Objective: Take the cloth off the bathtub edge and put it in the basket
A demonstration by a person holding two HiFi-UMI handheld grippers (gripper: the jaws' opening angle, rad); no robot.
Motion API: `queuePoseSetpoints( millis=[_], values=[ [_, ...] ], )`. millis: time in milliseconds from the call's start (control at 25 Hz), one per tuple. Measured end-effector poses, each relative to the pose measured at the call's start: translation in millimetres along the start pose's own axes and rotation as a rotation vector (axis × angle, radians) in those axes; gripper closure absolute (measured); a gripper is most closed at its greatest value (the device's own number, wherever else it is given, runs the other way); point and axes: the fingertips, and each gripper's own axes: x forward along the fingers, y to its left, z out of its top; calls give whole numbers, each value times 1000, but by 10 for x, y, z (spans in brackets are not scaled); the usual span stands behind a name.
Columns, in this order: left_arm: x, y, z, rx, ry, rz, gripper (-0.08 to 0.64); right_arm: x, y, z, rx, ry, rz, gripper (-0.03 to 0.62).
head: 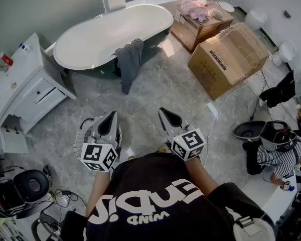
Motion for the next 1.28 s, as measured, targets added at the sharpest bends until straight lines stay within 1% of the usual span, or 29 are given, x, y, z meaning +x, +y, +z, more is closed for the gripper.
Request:
queuePoseSetpoints(
  millis=[200, 360, 440, 640, 840, 1040, 1280],
  values=[
    [16, 8, 5, -1, 4, 5, 563, 39, 30, -19, -1, 2, 12, 583],
    [32, -30, 9, 0, 7, 12, 563, 20, 80, 36, -31, -3, 53, 583],
    [53, -44, -14, 3, 9, 17, 563, 19, 69, 38, -43, 4, 60, 583],
    [187, -159, -144, -8, 10, 32, 563, -66, -78, 42, -70, 19, 77, 583],
    [301, -369, -324, -32, 1, 53, 563, -261, -344, -50, -90, 41, 87, 583],
    [394, -471, -348, -28, 5, 66, 563, -327, -535, -89, -70, 52, 85, 583],
    [525, -485, -391, -15, 26, 63, 563, -248, -648, -100, -45, 36, 81, 583]
  ],
)
